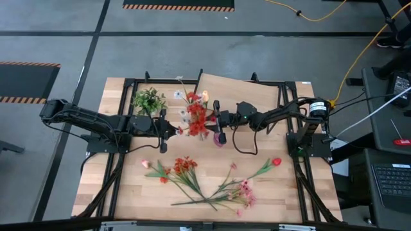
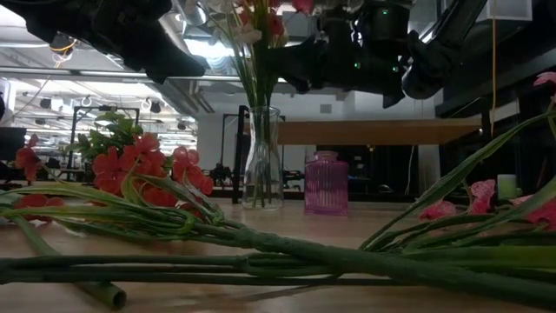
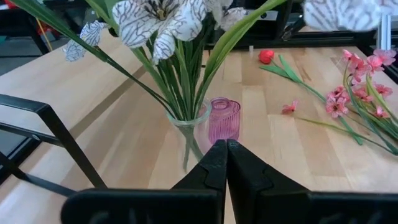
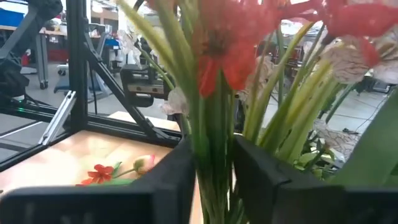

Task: Pick and place flowers into a vace then onto a shelf
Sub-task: Put the red flowers into the transparent vase

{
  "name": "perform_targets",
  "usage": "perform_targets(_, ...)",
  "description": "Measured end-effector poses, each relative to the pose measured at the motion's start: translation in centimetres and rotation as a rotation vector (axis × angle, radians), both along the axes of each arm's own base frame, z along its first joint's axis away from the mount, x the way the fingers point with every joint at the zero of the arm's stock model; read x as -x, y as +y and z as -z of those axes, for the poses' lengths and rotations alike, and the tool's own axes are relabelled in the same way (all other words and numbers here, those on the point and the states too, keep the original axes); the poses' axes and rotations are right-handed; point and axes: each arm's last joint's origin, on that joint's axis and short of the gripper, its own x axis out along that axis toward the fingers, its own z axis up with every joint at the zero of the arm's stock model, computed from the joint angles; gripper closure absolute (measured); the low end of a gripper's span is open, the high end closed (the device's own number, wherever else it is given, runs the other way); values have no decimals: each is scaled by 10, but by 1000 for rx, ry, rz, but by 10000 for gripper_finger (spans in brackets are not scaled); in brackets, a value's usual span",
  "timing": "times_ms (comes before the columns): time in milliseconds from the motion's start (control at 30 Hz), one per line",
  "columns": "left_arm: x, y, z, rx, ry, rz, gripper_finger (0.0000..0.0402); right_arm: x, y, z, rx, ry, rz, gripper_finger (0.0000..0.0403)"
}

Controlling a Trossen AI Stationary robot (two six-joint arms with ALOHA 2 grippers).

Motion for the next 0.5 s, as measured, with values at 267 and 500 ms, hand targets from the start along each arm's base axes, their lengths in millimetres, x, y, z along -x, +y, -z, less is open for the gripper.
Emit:
perform_targets(267, 0, 0, 0, 4, 0, -1, 394, 3, 0, -1, -7, 90, 4, 218)
perform_targets(500, 0, 0, 0, 4, 0, -1, 399, 19, 1, -22, 34, 205, 10, 204)
